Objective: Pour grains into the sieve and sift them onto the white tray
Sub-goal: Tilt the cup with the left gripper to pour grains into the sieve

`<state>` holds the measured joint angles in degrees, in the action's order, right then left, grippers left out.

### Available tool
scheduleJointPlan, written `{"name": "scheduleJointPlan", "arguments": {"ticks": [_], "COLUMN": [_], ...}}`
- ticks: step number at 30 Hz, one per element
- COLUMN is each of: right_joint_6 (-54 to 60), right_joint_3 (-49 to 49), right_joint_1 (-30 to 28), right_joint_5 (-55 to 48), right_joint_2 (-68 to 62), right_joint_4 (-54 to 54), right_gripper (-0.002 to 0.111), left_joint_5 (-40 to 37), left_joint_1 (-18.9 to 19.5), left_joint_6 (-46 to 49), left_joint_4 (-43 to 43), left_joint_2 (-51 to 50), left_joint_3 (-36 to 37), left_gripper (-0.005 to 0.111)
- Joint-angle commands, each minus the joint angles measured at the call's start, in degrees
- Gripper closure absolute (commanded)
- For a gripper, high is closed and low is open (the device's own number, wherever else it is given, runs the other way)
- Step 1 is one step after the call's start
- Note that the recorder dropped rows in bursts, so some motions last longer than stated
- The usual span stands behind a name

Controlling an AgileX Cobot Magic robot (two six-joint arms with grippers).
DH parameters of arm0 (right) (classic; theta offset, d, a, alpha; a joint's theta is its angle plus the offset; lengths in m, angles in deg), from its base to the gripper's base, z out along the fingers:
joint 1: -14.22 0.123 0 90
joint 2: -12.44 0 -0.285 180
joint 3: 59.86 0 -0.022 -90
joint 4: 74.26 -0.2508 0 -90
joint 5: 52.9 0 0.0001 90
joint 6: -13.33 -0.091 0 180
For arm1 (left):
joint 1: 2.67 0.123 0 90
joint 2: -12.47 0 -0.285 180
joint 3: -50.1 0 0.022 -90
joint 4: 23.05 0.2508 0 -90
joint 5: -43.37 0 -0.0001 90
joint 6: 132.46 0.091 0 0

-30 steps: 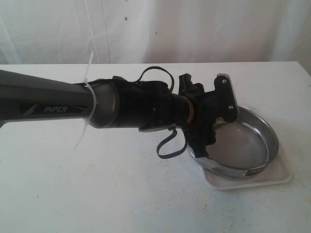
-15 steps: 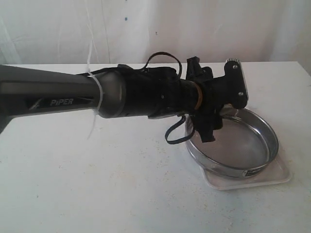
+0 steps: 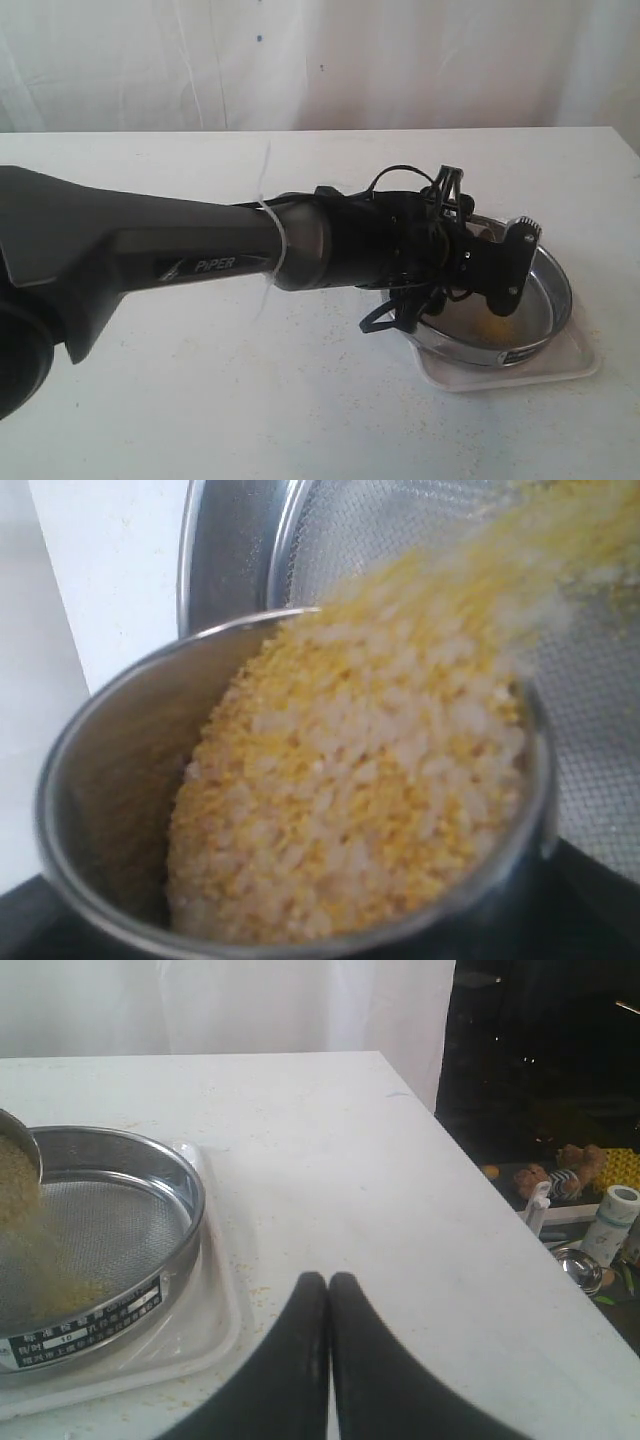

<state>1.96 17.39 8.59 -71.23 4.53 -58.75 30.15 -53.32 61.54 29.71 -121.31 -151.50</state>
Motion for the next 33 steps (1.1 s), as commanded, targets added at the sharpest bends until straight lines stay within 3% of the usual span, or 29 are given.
{"name": "scheduleJointPlan", "arguments": {"ticks": [1, 13, 26, 33], "right_joint_6": [0.01, 0.01, 0.01, 0.01], "right_joint_3": [-0.03, -0.03, -0.03, -0.03], "right_joint_1": [0.03, 0.03, 0.03, 0.03], "right_joint_5": [0.46, 0.36, 0.36, 0.36], "right_joint_2": [0.12, 0.12, 0.12, 0.12], "right_joint_4": [0.44, 0.44, 0.44, 0.44], "right_gripper": [0.108, 0.108, 0.108, 0.108], "left_joint_5": [-0.47, -0.65, -7.82, -10.96], "left_joint_1": [-0.57, -2.61, -2.61, -2.61], "left_joint_6": [1.43, 4.44, 4.44, 4.44], "left_joint_4": [1.87, 6.72, 13.00, 20.70], "left_joint_2": [0.41, 0.41, 0.41, 0.41], "left_joint_3": [-0.58, -0.58, -0.58, -0.58], "left_gripper": [0.107, 0.107, 0.107, 0.107]}}
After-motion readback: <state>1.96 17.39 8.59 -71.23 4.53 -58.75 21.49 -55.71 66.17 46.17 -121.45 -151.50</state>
